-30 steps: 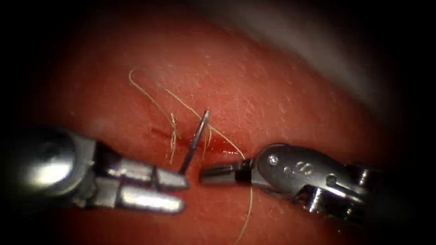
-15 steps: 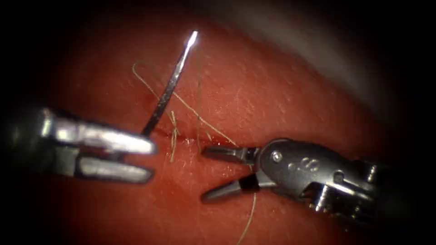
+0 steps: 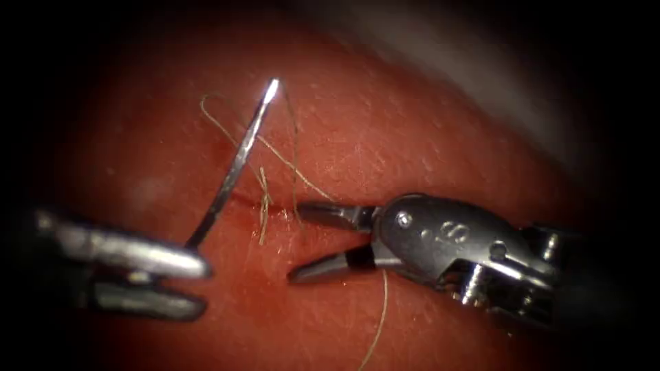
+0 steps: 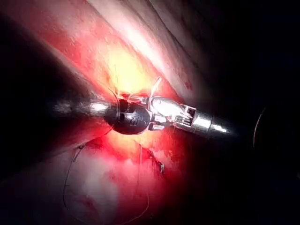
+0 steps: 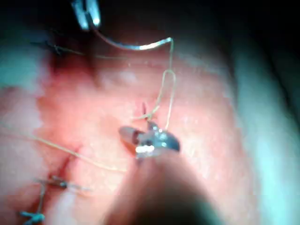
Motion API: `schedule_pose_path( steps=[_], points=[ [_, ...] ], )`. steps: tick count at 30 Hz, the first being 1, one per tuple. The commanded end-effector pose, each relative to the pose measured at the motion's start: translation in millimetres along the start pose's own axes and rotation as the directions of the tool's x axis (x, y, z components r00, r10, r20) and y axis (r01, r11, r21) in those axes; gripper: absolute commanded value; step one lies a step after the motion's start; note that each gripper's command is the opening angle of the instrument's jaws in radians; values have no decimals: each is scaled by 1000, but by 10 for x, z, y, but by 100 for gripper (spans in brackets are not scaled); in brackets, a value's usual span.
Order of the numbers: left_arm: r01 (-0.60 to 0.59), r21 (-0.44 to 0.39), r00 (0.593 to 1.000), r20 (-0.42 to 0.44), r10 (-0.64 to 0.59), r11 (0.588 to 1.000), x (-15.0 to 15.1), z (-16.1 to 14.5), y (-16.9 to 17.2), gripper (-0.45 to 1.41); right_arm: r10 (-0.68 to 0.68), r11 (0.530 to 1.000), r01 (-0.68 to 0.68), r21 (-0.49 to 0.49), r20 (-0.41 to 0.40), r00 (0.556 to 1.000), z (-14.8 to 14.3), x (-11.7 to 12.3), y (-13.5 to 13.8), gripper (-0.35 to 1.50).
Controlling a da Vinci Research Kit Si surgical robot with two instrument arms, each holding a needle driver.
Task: Wound Closure
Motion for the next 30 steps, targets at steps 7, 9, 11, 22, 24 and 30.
schedule_pose_path(
  steps=[7,9,11,22,24,30],
  points=[
    [12,-1,1000,-16,-12,1000,7,3,1,-35,-5,1000,5,18,1,1000,9,-2,4,-35],
    [18,-2,1000,-16,-18,1000,6,3,1,-35,-8,999,8,38,9,1000,3,-3,3,-35],
    [17,-3,1000,-16,-17,1000,6,2,1,-35,-11,999,10,50,16,1000,-2,-5,0,-35],
    [37,-7,999,-14,-37,999,-21,-10,20,-35,3,977,-10,211,35,999,-53,14,-133,-35],
    [35,-5,999,-16,-35,999,-23,-13,23,-35,5,974,-12,224,30,1000,-52,24,-153,-35],
    [34,9,999,-19,-34,999,-23,-29,29,-35,22,958,-24,285,7,1000,-52,60,-193,-35]
  ],
)
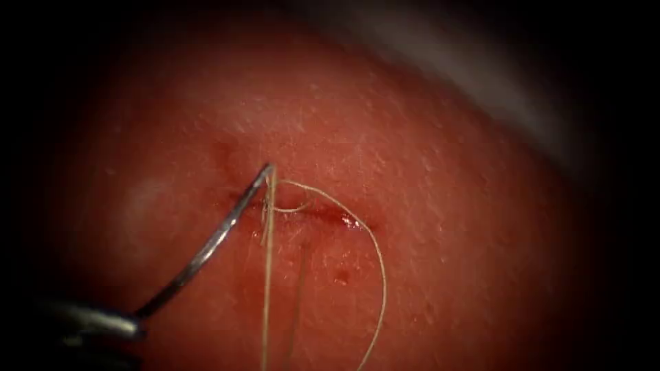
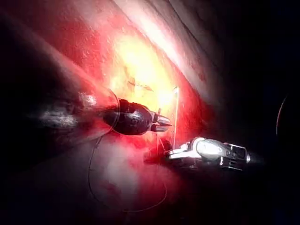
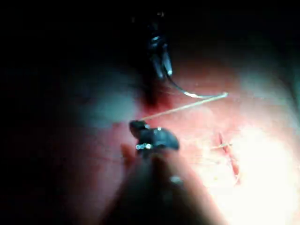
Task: Wound Closure
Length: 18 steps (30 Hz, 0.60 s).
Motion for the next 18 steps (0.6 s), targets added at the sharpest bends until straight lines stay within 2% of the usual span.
schedule_pose_path(
  steps=[1,4,5,6,7,9,11,14,18],
  points=[
    [1,7,1000,1,-1,1000,-6,1,2,-35,-7,1000,7,21,-3,1000,10,7,-10,-35],
    [4,20,1000,6,-4,1000,-8,-6,-1,-35,-56,998,56,16,-8,998,14,14,-13,-35],
    [8,35,1000,5,-8,999,-10,-13,-5,-35,-88,995,86,-47,-25,996,12,19,-8,46],
    [10,48,1000,6,-10,999,-11,-17,-7,-35,-114,989,110,-95,-37,993,9,23,-2,100],
    [11,52,1000,8,-12,999,-12,-20,-8,-35,-114,987,108,-116,-44,993,6,26,2,116],
    [16,70,1000,6,-16,997,-15,-28,-12,-35,-131,982,122,-140,-54,990,-5,33,12,128],
    [23,92,1000,4,-23,995,-20,-43,-18,-35,-187,970,177,-166,-47,981,-29,41,28,128],
    [29,115,1000,1,-29,993,-25,-55,-23,-35,-220,959,210,-188,-37,975,-48,43,42,126],
    [37,148,999,-2,-37,988,-33,-70,-30,-35,-245,946,233,-223,-27,969,-63,30,67,126]
  ],
)
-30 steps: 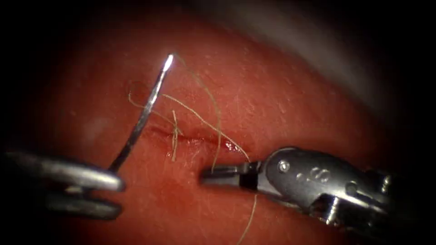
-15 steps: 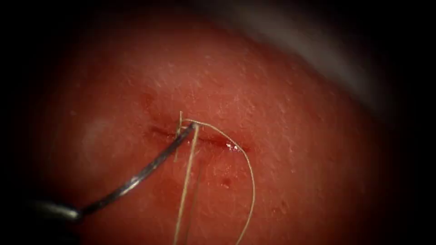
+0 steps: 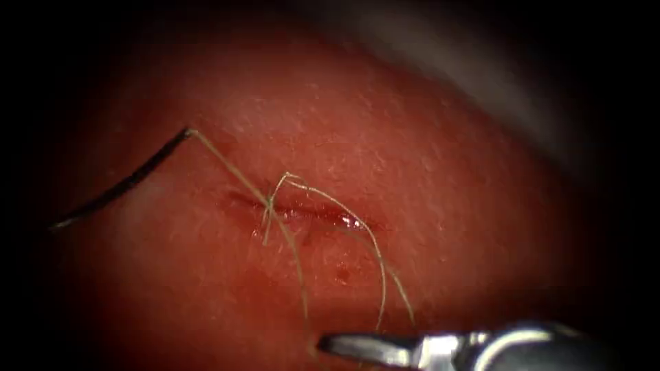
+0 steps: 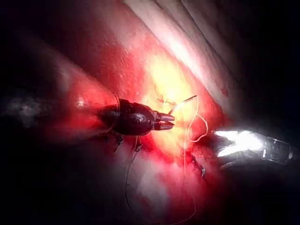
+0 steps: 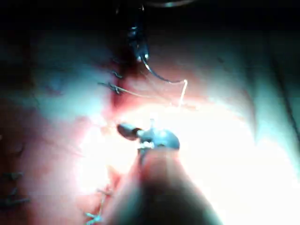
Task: Wound Closure
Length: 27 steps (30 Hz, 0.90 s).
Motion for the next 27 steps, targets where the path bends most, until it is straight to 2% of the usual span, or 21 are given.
schedule_pose_path(
  steps=[1,5,7,10,14,18,20,21,27],
  points=[
    [5,11,1000,-6,-5,1000,-8,0,2,-35,-5,1000,6,-24,8,1000,7,-22,15,125],
    [11,36,1000,-10,-10,999,-12,-10,-4,-35,-14,1000,15,-24,18,1000,-1,-37,25,123],
    [13,49,1000,-9,-13,999,-13,-16,-7,-35,-13,1000,13,-20,9,1000,-11,-38,27,123],
    [19,71,1000,-7,-19,997,-17,-30,-14,-35,0,999,-2,-34,-35,999,-30,-32,33,111],
    [28,88,1000,-15,-26,996,-16,-43,-17,-35,4,997,-7,-77,-34,999,-26,-41,48,110],
    [37,104,999,-18,-36,994,-10,-49,-17,-35,-3,993,0,-116,-23,1000,-5,-58,65,110],
    [39,111,999,-14,-38,993,-9,-48,-17,-35,12,991,-14,-135,-15,1000,16,-72,74,110],
    [44,111,999,-15,-42,993,-11,-46,-16,-35,18,990,-19,-140,-6,1000,38,-84,80,110],
    [61,118,998,-15,-59,991,-19,-41,-15,-35,24,987,-23,-162,-1,1000,81,-91,87,110]
  ],
)
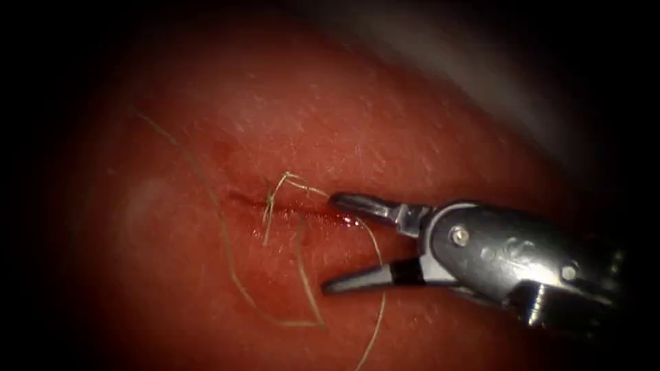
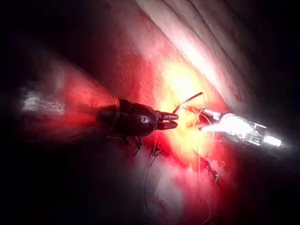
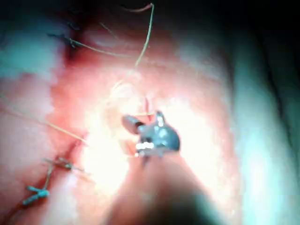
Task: Wound Closure
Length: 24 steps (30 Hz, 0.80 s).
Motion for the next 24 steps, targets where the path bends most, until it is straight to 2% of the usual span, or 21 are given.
schedule_pose_path(
  steps=[1,5,6,8,9,13,16,20,21,24],
  points=[
    [9,-1,1000,1,-9,1000,-8,5,5,-35,-6,1000,6,-4,5,1000,22,-2,0,110],
    [17,4,1000,2,-17,1000,-11,8,8,-35,-19,1000,19,-15,28,999,42,-13,-3,105],
    [17,5,1000,3,-17,1000,-11,8,8,-35,-21,1000,21,-15,28,999,42,-16,-3,91],
    [17,5,1000,3,-17,1000,-12,8,8,-35,-26,999,25,22,33,999,38,-18,-3,-16],
    [17,6,1000,3,-17,1000,-12,8,8,-35,-28,999,26,46,33,999,35,-18,-3,-35],
    [27,9,1000,5,-27,1000,-13,9,8,-35,-28,997,25,73,43,999,22,-14,-6,-35],
    [28,12,1000,9,-28,1000,-19,9,8,-35,-20,995,16,99,41,999,2,3,-24,-35],
    [32,15,999,19,-32,999,-28,9,6,-35,-14,990,9,138,34,999,-16,26,-58,-35],
    [34,16,999,25,-35,999,-31,9,7,-35,-16,987,11,159,31,999,-23,36,-81,-35],
    [38,18,999,29,-38,999,-34,9,7,-35,-23,982,18,189,27,999,-31,47,-116,-35]
  ],
)
